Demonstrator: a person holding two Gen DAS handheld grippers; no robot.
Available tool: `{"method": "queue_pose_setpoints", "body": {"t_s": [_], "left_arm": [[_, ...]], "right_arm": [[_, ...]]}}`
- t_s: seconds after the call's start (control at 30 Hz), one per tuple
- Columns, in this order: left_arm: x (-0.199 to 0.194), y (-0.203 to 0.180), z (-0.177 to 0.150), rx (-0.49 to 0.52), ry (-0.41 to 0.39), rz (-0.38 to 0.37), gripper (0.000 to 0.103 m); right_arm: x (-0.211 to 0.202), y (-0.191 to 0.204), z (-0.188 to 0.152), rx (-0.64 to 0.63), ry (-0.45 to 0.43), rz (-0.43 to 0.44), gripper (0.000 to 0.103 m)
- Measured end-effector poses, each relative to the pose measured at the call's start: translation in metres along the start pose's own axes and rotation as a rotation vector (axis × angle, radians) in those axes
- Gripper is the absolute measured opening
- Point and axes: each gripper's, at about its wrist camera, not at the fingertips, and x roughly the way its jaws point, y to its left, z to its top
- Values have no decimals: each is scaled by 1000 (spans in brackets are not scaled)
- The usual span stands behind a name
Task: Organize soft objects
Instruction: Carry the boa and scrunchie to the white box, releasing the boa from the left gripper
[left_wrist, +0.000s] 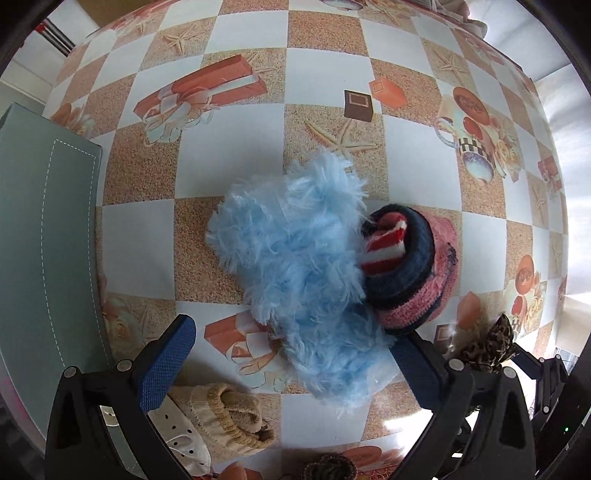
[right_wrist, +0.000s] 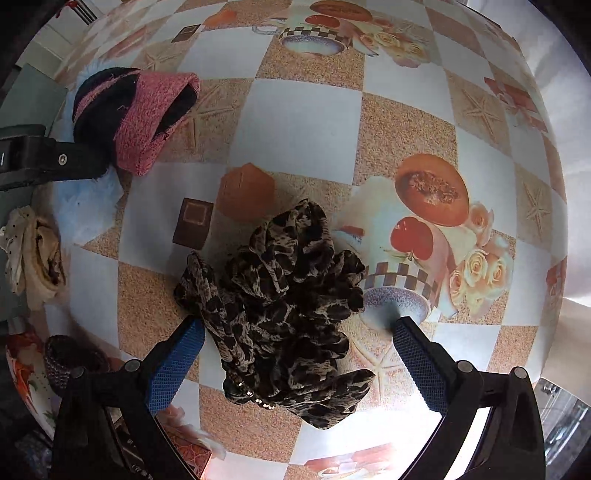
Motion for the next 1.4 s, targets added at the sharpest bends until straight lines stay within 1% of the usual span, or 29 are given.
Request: {"method": "queue_pose_setpoints", "body": {"t_s": [0.03, 0.13, 0.17, 0.2, 0.23, 0.27, 0.3, 0.33, 0.37, 0.4, 0.5, 0.63, 0.7, 0.73, 0.77, 0.8, 0.87, 0.97, 1.03, 1.13, 1.27, 1.4], "left_arm": [[1, -1, 0, 21, -4, 12, 100], [6, -2, 0, 71, 6, 58, 82], [6, 1, -2, 85, 11, 42, 72], [5, 3, -3, 92, 9, 20, 63], [3, 3, -5, 108, 4, 23, 56], [1, 3, -6, 128, -2, 20, 41], [-1, 3, -7, 148, -9, 19, 36], [-5, 5, -10, 165, -22, 12, 33], [-9, 5, -13, 181, -36, 7, 29], [-15, 7, -16, 194, -54, 8, 28], [-37, 11, -27, 219, -115, 7, 28], [-62, 6, -43, 260, -168, 4, 28], [-74, 3, -52, 296, -193, 8, 28], [-76, -9, -53, 314, -204, 13, 28], [-82, -9, -61, 330, -213, 13, 28], [-88, -18, -54, 345, -218, 10, 28], [-99, -22, -71, 374, -229, 7, 28], [-106, -29, -96, 414, -224, -9, 28], [-102, -38, -105, 440, -224, -13, 28], [-107, -39, -129, 468, -222, -20, 28], [-116, -37, -160, 506, -227, -21, 28], [-129, -29, -188, 536, -248, -16, 28]], "right_arm": [[0, 2, 1, 5, -2, 2, 103], [-1, 1, 4, 5, 8, 0, 103], [-3, 6, 4, 20, 16, 2, 102], [-6, 3, 2, 34, 7, 1, 97], [-11, -4, -3, 44, -3, 2, 92], [-15, -6, -5, 49, -13, 1, 81], [-22, -7, -7, 49, -27, 0, 64], [-26, -8, -8, 47, -32, 5, 53], [-28, -9, -9, 56, -25, 34, 35], [-30, -13, -11, 76, -23, 65, 34], [-42, -25, -18, 139, -42, 132, 34], [-59, -43, -29, 215, -55, 183, 34], [-68, -50, -38, 238, -58, 190, 34], [-73, -52, -46, 249, -58, 194, 34], [-76, -56, -51, 259, -58, 198, 34], [-80, -59, -57, 270, -59, 199, 34], [-90, -65, -70, 295, -65, 199, 34], [-102, -75, -84, 351, -85, 189, 34], [-109, -80, -98, 389, -88, 193, 34], [-114, -73, -115, 431, -80, 188, 34], [-130, -68, -151, 483, -70, 192, 34], [-153, -53, -168, 518, -93, 198, 34]]}}
